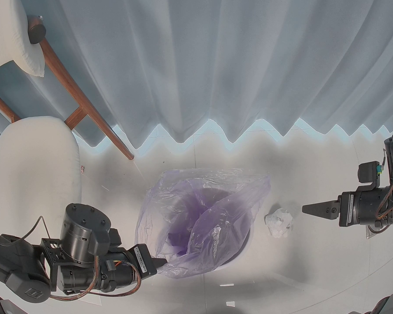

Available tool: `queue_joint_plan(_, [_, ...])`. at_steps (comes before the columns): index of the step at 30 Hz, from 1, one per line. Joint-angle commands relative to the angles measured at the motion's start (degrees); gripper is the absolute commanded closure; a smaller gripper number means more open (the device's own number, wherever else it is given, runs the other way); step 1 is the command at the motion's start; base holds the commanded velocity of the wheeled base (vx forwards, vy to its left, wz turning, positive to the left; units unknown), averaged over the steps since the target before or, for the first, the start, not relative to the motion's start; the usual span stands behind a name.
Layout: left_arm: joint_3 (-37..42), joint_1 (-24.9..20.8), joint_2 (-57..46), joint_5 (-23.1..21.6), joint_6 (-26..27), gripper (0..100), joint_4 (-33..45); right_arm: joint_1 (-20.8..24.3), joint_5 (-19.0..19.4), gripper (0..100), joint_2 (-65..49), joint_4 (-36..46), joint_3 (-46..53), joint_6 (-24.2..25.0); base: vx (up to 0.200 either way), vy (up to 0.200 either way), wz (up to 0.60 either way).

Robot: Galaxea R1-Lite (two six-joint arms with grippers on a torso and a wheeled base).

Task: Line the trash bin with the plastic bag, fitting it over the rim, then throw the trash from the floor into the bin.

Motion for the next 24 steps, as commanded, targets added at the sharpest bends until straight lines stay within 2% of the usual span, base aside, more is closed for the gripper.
queue_joint_plan(1, [0.3, -0.7, -0.4, 0.0, 0.0, 100, -0.2, 2.4, -0.1, 0, 2.8, 0.5, -1.6, 1.5, 0.000, 0.000, 0.00])
queue_joint_plan(3, [0.3, -0.7, -0.5, 0.1, 0.0, 100, -0.2, 3.9, -0.3, 0, 4.9, 0.5, -2.8, 4.8, 0.000, 0.000, 0.00])
queue_joint_plan(6, [0.3, -0.8, -0.5, 0.1, 0.1, 100, -0.2, 5.8, -0.6, 0, 7.7, 1.2, -5.1, 6.5, 0.000, 0.000, 0.00])
queue_joint_plan(17, [0.0, -1.3, -0.2, -0.2, 0.2, 100, -0.2, 9.2, -4.4, 0, 17.5, 8.2, -15.8, 7.3, 0.000, 0.000, 0.00])
queue_joint_plan(21, [-0.1, -2.3, -0.1, -0.2, 0.2, 100, -0.2, 10.7, -5.6, 0, 20.4, 8.5, -17.7, 7.4, 0.000, 0.000, 0.00])
queue_joint_plan(24, [0.1, -3.3, 0.1, -0.2, 2.3, 100, -0.2, 11.9, -5.7, 0, 22.3, 8.5, -18.7, 7.4, 0.000, 0.000, 0.00])
